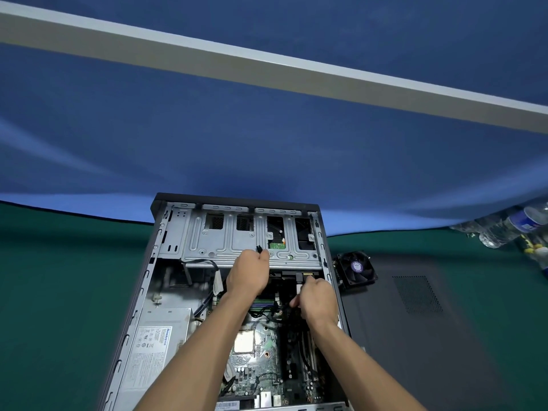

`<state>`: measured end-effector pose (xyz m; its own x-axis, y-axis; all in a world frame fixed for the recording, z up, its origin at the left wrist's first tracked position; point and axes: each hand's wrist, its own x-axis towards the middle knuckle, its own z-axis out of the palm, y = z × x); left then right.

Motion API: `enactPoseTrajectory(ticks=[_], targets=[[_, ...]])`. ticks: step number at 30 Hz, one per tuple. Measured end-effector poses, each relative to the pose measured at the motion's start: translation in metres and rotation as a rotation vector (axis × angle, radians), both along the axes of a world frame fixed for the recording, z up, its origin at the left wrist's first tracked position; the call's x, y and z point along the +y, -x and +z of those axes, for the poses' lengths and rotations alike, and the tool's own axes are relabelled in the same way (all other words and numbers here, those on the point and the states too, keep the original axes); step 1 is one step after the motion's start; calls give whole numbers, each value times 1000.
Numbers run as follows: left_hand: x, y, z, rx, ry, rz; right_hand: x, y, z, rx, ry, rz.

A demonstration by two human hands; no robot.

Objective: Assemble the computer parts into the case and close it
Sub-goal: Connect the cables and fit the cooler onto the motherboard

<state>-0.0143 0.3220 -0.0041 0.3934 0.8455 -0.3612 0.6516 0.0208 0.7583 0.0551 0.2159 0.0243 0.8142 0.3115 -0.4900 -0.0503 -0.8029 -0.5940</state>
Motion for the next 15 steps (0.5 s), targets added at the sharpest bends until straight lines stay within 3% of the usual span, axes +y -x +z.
enactPoseTrajectory(ticks=[15], targets=[[0,1,-3,-34,2,7,18,-5,4,343,-183,-397]])
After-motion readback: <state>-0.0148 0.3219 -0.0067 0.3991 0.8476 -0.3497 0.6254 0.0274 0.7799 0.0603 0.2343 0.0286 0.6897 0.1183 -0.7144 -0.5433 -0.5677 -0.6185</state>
